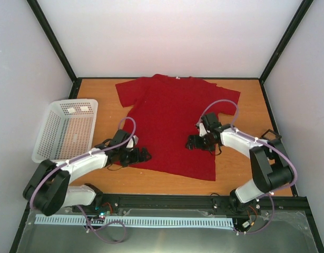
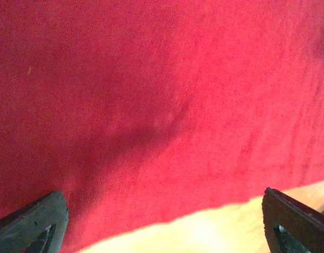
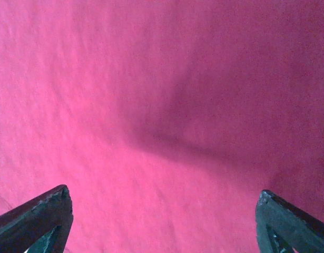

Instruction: Pin the brooch onto the clothing

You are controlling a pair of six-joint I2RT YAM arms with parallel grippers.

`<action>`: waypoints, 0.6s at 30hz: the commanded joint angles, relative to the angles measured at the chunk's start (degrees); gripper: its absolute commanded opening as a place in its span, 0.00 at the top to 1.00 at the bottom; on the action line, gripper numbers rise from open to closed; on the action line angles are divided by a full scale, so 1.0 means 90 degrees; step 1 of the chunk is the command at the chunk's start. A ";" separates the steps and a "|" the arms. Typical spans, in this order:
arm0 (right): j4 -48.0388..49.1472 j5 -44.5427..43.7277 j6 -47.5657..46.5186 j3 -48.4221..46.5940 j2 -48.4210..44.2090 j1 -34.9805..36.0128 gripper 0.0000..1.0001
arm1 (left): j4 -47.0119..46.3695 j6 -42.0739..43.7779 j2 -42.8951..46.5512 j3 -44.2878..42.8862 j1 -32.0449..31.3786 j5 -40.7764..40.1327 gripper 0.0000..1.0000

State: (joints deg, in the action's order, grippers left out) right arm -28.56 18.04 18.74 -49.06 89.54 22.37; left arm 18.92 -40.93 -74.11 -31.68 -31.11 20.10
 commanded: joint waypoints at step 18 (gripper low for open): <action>0.0471 0.0080 0.1553 0.1104 -0.2029 0.1193 0.00 | 0.0362 -0.0499 0.2300 -0.0313 0.0078 0.0128 0.00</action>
State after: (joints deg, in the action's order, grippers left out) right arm -28.01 19.49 28.58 -38.94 68.01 31.88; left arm 24.95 -50.83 -44.27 -28.95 -31.51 26.24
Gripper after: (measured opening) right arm 1.000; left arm 0.997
